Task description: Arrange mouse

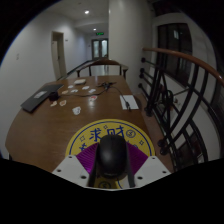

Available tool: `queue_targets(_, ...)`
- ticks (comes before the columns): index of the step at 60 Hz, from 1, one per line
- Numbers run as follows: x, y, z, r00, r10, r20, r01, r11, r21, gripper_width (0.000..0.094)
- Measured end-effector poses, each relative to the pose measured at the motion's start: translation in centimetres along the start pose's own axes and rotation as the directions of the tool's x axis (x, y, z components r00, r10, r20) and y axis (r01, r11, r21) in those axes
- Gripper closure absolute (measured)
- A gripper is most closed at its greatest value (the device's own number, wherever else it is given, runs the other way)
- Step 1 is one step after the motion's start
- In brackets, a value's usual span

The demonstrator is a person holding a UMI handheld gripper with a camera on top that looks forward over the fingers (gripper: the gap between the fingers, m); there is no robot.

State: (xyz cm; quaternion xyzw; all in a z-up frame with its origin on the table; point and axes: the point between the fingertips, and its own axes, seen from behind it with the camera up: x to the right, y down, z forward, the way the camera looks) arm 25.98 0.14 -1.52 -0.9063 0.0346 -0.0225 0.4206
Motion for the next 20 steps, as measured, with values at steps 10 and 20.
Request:
queue_targets(10,-0.8,-0.1,-4.2,0.994,-0.029,0.105,0.024,0.999,0.044,0.0089)
queue_targets(20,0.8,2.7,-11.8,0.986,-0.037,0.165,0.024,0.997,0.079,0.0087)
